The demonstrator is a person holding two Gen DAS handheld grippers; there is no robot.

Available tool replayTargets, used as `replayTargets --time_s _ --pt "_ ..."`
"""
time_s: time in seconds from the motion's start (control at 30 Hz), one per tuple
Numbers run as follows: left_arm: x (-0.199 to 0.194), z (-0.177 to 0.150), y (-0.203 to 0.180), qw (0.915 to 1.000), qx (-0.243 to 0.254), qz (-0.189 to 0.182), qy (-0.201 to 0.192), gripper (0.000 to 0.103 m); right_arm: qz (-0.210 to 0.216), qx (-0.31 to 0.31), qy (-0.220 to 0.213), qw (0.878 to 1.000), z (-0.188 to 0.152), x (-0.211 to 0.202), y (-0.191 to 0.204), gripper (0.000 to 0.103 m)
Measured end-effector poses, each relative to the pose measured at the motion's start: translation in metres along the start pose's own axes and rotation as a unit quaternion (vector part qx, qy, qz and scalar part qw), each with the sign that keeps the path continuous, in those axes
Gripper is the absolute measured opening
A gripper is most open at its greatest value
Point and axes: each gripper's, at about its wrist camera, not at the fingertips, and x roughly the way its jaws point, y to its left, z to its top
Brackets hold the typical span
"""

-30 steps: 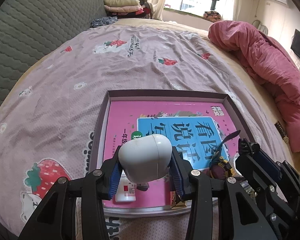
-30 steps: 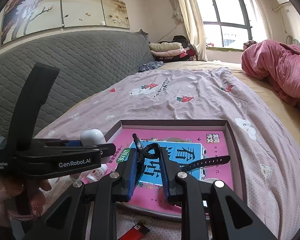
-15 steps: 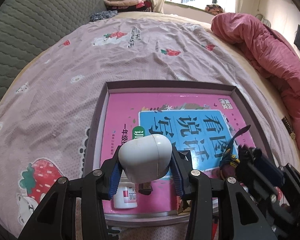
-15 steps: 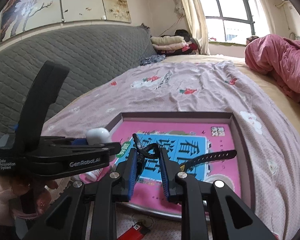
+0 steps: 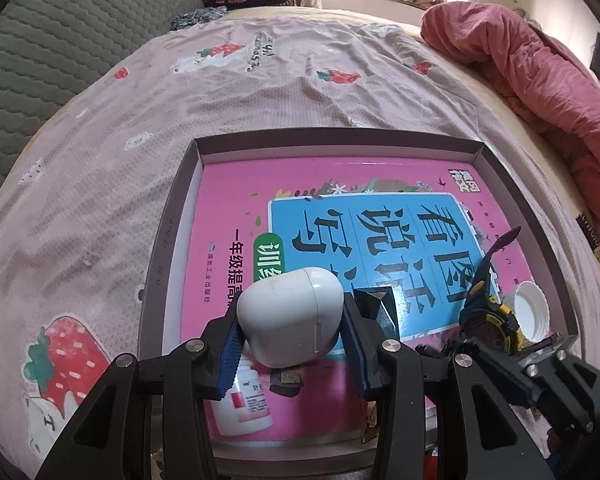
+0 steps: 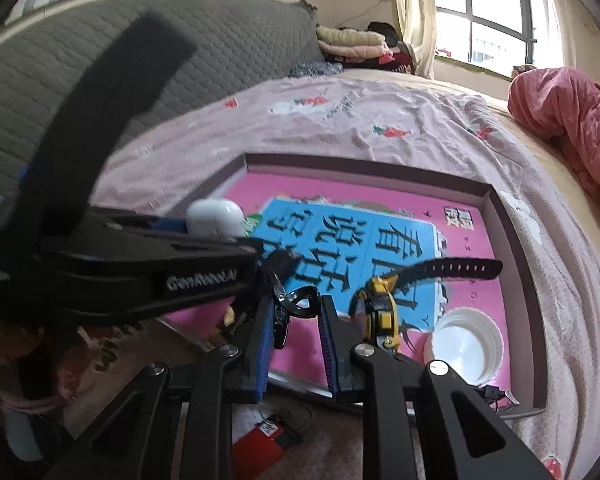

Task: Organize rigid objects
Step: 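Release the earbud case with the left gripper while the right releases the clip near the watch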

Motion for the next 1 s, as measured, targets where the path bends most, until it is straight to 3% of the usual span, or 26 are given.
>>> replayTargets --time_s 0.2,0.67,0.87,1.0 --pt "0.002 0.001 -0.001 1.0 0.003 0.002 0.001 0.046 -0.01 -0.003 0.002 1.0 0.0 0.0 0.0 0.022" --pt "0.014 0.003 -0.002 0.9997 0.006 0.002 0.025 0.042 0.022 0.043 0.007 0.999 -0.002 -0.006 -0.016 0.023" --pt "0.014 0.003 0.001 0.9997 -0.003 -0.002 0.026 0.042 0.029 0.049 -0.009 0.998 -0.004 -0.013 -0.017 0.033" --pt "0.012 0.0 0.001 0.9997 -0.002 0.0 0.025 0.042 0.031 0.045 -0.023 0.998 -0.005 -0.019 -0.016 0.033"
